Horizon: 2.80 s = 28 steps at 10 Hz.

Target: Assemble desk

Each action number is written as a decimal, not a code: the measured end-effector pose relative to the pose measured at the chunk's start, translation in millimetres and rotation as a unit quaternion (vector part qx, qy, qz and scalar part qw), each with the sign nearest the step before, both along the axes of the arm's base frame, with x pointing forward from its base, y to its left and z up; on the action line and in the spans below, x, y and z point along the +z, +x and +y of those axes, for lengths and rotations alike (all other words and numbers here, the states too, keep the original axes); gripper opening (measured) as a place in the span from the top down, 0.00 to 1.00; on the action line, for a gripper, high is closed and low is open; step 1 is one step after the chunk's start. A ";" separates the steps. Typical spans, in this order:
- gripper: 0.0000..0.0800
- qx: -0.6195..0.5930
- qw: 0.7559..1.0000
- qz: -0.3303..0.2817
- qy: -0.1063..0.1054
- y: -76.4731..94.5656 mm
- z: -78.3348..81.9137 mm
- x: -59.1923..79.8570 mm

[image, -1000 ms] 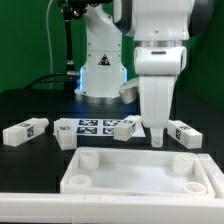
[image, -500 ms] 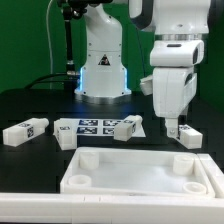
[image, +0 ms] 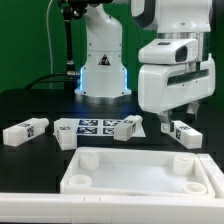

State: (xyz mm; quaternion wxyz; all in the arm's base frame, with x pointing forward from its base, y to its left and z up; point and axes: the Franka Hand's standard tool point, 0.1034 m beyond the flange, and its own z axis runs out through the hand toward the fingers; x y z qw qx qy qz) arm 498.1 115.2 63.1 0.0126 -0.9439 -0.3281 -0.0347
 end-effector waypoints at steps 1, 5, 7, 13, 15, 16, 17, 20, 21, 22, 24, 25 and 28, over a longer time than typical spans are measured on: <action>0.19 -0.055 0.998 0.004 0.004 -4.1 6.6 -1.2; 0.19 -0.216 0.976 0.015 0.027 -11.2 26.2 -7.1; 0.19 -0.222 0.974 0.026 0.024 -12.8 26.4 -7.5; 0.19 -0.248 0.954 0.163 -0.047 -38.1 43.1 -16.0; 0.19 -0.245 0.944 0.211 -0.073 -41.0 42.3 -16.3; 0.19 -0.243 0.936 0.235 -0.094 -43.7 41.3 -16.7; 0.19 -0.239 0.926 0.268 -0.115 -48.6 39.5 -19.3; 0.19 -0.230 0.894 0.352 -0.155 -53.2 37.7 -26.9; 0.19 -0.229 0.882 0.379 -0.163 -51.2 39.7 -29.5; 0.19 -0.228 0.874 0.394 -0.167 -49.7 41.8 -31.4; 0.19 -0.219 0.849 0.441 -0.190 -54.0 39.9 -34.0; 0.19 -0.216 0.839 0.459 -0.198 -53.4 39.5 -38.0; 0.19 -0.218 0.841 0.455 -0.194 -52.5 40.0 -48.7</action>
Offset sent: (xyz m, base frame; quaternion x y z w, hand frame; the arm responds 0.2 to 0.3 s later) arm -0.0047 0.0233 -0.0126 0.0004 0.0505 0.2480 0.9674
